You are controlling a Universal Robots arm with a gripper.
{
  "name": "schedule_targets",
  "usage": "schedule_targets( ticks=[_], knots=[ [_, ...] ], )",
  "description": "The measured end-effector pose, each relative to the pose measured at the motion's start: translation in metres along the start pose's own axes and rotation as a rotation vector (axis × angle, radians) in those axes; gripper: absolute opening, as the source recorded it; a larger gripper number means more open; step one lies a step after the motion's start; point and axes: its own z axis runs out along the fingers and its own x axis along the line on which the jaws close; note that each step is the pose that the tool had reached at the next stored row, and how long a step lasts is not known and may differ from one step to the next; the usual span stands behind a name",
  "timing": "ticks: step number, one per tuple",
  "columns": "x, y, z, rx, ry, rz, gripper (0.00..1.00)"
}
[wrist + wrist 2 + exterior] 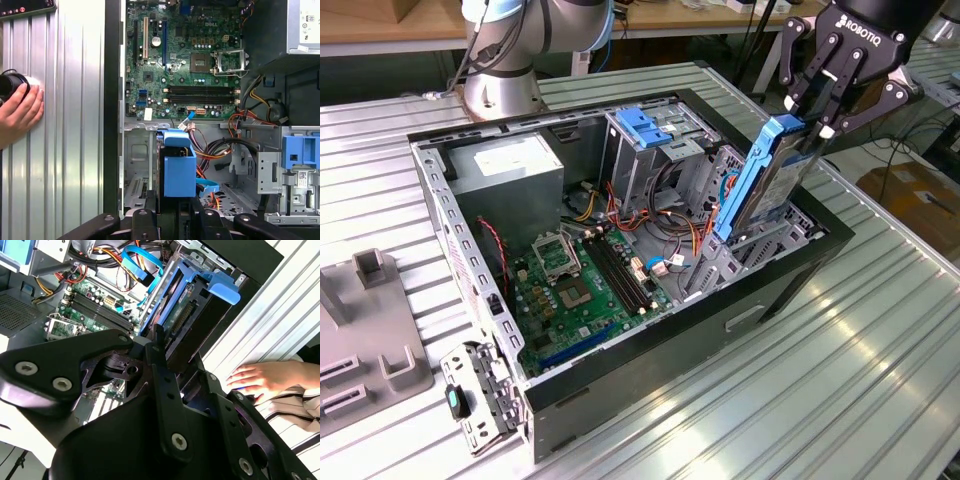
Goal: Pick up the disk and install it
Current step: 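Insert the disk into the insertion slot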
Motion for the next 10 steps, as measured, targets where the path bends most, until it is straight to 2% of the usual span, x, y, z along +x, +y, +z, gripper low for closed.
schedule_targets(
  ticks=[6,10],
  knots=[
    [0.0000,0.0001,0.0000,0.0000,-0.0001,0.000,0.35],
    [0.0000,-0.0021,0.0003,0.0000,0.0004,0.003,0.35]
  ],
)
